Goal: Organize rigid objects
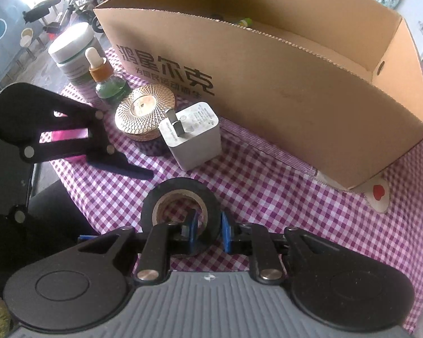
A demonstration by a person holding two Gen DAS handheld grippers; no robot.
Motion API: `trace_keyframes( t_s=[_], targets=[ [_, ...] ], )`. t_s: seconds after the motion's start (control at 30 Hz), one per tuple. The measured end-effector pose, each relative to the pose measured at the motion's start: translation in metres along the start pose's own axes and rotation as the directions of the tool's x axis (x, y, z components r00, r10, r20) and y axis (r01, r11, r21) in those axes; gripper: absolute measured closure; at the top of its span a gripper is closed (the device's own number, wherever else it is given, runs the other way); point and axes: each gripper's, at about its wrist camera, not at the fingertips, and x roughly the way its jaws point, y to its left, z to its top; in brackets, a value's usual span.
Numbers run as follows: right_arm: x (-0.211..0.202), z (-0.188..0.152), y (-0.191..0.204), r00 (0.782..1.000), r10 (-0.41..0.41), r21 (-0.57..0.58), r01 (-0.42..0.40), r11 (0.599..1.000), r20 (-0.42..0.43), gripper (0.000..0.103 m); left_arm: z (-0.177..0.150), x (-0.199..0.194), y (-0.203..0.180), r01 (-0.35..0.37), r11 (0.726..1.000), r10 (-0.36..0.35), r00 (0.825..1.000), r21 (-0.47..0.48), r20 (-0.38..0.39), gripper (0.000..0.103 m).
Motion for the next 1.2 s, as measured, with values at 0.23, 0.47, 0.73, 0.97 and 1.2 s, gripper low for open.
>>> trace_keyframes(
  t_s=[0.23,0.47,0.73,0.97,1.2],
  targets=[
    [0.002,0.000,-0.004,1.000,0.017,0.009,-0.017,1.000,-0.003,0.083,0.003,0.006,0.001,0.008,1.000,-0.008,1.000,-0.005,-0.007,0.046],
    [0.003,-0.004,0.005,1.000,-0.029,-0.013,0.029,1.000,0.013,0.086,0.000,0.005,-0.009,-0.003,0.999,0.003,1.000,0.034,0.008,0.057],
    [-0.001,-0.004,0.006,0.997,-0.078,0.014,0.078,0.997,0.015,0.086,-0.002,0.002,-0.014,-0.026,0.999,0.026,1.000,0.027,0.004,0.083],
    [-0.007,-0.008,0.008,0.997,-0.079,0.041,0.079,0.996,0.022,0.086,-0.007,0.003,-0.018,-0.061,0.998,0.061,0.998,0.024,-0.018,0.078],
    [-0.007,-0.017,-0.012,1.000,-0.020,0.254,0.019,0.967,0.001,0.087,-0.011,-0.003,-0.026,-0.063,0.998,0.062,0.998,0.015,0.012,0.038]
  ],
)
